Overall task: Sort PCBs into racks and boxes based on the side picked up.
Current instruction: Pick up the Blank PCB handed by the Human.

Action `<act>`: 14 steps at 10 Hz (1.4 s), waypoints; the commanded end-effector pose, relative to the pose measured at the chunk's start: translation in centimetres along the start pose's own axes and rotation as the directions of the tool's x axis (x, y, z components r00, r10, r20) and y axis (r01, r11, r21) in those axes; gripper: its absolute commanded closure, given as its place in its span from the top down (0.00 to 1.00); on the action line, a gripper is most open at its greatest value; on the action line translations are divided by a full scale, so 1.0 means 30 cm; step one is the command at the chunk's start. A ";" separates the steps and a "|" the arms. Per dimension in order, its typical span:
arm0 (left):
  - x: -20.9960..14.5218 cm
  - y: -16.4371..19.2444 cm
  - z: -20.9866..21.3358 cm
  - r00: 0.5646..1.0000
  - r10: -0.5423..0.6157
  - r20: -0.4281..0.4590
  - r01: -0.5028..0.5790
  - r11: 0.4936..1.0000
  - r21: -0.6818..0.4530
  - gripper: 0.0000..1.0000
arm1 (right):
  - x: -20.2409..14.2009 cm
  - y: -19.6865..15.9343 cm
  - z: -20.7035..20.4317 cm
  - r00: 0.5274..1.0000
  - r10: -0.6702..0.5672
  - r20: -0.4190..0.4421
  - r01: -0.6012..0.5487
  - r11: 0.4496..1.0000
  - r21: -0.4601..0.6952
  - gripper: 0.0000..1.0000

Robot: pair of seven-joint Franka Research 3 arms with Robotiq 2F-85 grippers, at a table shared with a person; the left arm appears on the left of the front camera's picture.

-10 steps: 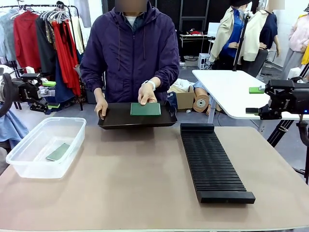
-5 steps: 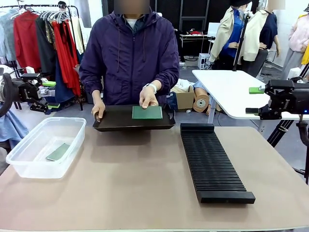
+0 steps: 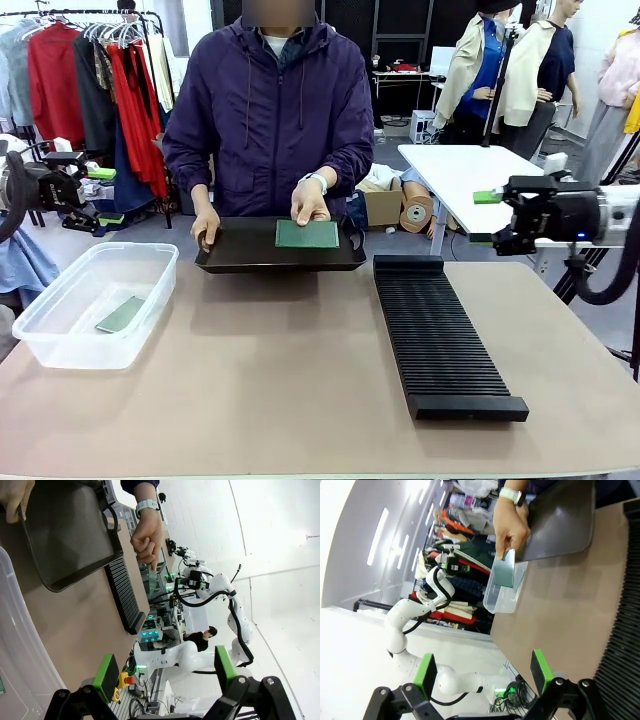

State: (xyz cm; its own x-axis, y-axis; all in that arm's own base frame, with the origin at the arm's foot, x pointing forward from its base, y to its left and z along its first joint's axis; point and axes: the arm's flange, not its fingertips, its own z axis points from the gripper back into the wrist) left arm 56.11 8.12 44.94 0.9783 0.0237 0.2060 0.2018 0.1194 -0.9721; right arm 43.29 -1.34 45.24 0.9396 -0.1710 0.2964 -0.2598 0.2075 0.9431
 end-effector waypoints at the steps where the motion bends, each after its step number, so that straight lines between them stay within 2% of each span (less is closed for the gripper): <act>1: -0.002 -0.007 0.004 1.000 -0.009 0.000 0.009 1.000 -0.002 1.00 | 0.086 -0.016 -0.054 0.999 0.013 -0.051 -0.013 1.000 0.006 1.00; 7: -0.002 -0.007 0.004 1.000 -0.009 0.000 0.009 1.000 -0.002 1.00 | 0.233 -0.153 -0.278 0.979 -0.022 -0.205 0.029 0.999 0.031 1.00; 14: -0.002 -0.007 0.004 1.000 -0.009 0.000 0.009 1.000 -0.002 1.00 | 0.271 -0.208 -0.373 0.962 -0.039 -0.269 0.052 0.998 0.044 1.00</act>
State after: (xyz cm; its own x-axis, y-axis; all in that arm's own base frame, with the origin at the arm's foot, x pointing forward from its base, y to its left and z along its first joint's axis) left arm 56.12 8.12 44.94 0.9782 0.0236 0.2061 0.2019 0.1195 -0.9721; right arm 53.89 6.08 39.89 0.9747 0.0456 0.2187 -0.2233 0.1643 0.9608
